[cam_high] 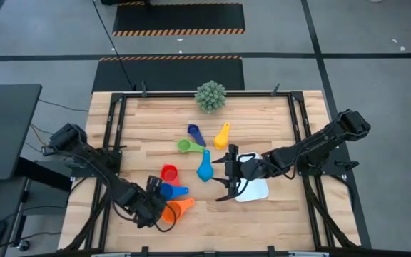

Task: Nest measuring cups in basket
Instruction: Stack the blue measuring cup into the orange measuring cup

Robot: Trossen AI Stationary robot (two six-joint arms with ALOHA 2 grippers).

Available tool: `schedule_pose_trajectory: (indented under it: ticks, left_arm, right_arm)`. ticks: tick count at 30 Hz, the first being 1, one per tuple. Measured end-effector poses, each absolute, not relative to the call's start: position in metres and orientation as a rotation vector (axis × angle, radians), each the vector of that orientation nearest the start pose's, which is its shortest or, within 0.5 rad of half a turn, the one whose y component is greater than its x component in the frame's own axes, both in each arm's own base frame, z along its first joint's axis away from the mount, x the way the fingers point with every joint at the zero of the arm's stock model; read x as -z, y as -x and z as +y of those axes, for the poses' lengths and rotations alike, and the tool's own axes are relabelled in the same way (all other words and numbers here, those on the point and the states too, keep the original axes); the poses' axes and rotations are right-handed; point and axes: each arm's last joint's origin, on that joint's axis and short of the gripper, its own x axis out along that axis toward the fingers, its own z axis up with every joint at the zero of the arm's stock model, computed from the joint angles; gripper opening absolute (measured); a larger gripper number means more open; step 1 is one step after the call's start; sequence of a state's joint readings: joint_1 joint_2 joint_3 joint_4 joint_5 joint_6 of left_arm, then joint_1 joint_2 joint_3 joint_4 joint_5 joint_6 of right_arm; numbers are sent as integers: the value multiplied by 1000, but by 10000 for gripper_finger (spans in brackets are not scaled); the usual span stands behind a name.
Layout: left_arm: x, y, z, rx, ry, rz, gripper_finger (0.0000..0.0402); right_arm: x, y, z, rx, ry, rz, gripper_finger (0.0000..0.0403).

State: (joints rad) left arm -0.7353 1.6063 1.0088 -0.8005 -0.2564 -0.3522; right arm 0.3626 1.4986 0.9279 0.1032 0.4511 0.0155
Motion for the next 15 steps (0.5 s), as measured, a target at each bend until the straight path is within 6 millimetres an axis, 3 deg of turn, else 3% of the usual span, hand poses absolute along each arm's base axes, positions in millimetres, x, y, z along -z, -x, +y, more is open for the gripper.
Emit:
schedule_pose_trajectory:
  ticks: [15]
  left_arm:
    - [-175,-217,-184,197,-464,1299,117]
  right_arm:
    - [-243,-307,103,91,163,428,277]
